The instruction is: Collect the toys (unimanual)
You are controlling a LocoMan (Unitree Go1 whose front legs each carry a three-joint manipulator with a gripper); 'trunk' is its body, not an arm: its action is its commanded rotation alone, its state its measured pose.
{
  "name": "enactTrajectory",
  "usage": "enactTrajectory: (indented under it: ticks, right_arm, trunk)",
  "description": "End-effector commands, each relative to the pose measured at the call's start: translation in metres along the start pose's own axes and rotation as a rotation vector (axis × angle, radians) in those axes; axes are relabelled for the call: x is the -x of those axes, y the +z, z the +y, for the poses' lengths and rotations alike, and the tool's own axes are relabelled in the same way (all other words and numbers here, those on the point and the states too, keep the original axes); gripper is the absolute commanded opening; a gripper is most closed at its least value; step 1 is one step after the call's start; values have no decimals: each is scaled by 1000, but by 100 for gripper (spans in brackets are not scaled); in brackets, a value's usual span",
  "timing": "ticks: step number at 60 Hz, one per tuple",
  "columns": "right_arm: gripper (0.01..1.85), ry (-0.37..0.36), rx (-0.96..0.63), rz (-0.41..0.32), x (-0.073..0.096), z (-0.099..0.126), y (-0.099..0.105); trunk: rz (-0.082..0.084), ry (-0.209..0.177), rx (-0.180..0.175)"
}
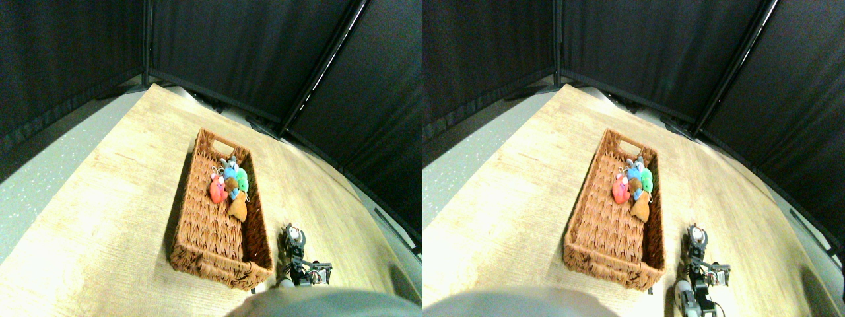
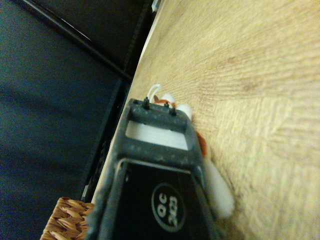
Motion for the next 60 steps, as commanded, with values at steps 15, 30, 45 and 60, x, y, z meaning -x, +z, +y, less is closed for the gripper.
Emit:
enactTrajectory:
  ticks: [15,30,45,60]
  right_arm:
    - [6,119,27,114,3,41,-14]
    - [6,172,46,334,8,91,-39]
    - [6,263,217,379,5,120,-54]
    - [6,285,246,431,8,146,-67]
  trunk:
    - [7,7,22]
    - [0,7,35]
    - [-6,15,49]
    - [-21,30,74]
